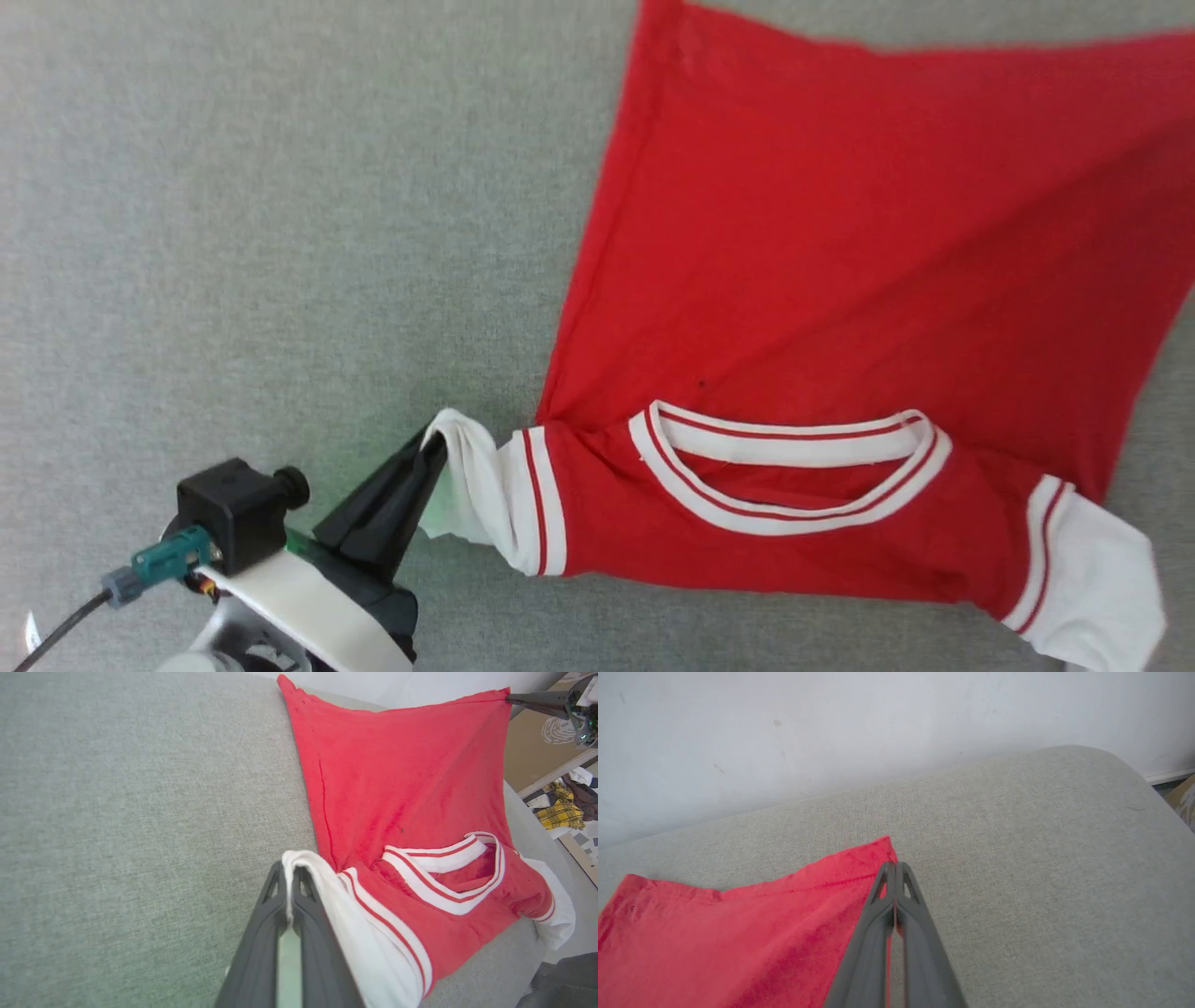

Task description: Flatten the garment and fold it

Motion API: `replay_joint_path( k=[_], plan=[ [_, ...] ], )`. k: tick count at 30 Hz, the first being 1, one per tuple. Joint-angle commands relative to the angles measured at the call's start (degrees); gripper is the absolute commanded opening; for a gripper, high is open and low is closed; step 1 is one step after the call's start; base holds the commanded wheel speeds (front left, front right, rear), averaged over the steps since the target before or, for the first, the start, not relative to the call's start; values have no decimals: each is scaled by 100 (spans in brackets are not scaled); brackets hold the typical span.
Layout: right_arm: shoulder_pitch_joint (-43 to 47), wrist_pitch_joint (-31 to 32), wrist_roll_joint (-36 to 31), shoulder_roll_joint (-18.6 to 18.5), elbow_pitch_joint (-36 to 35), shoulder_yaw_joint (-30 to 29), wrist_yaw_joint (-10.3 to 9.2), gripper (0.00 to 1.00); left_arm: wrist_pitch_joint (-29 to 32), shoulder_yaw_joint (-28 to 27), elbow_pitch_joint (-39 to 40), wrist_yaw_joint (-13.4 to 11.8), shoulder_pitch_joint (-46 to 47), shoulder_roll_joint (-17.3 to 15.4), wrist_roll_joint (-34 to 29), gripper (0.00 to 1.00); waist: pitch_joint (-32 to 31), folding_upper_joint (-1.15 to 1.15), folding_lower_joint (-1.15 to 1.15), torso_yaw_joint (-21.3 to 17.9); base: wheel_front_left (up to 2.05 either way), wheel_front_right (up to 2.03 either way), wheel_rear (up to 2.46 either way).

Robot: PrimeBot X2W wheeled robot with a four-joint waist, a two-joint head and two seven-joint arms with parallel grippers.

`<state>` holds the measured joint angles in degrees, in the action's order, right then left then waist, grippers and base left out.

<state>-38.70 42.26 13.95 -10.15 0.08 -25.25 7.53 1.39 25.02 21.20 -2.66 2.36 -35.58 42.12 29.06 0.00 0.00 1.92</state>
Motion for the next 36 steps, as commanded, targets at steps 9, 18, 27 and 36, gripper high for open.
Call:
replay_joint_path(
  k=[9, 18, 27, 36],
  plan=[
    [2107, -51, 799, 310, -1406, -683, -4, 0, 0, 46, -60, -267, -492, -9, 1, 0, -1170, 0, 0, -411, 0, 0, 0],
    [4449, 293, 1331, 721, -2524, -1146, -4, 0, -4, 69, 18, -377, -862, -56, 92, 0, -1588, 0, 0, -587, 0, 0, 0],
    [5429, -556, 1226, 726, -1538, -166, -4, 0, 56, 34, 194, -418, -954, -191, 102, 0, -1543, 0, 0, -626, 0, 0, 0],
    [4706, -1263, 528, 726, 445, 351, -4, 0, 212, 107, 253, -399, -819, -221, 94, 0, -1568, 0, 0, -591, 0, 0, 0]
  ],
)
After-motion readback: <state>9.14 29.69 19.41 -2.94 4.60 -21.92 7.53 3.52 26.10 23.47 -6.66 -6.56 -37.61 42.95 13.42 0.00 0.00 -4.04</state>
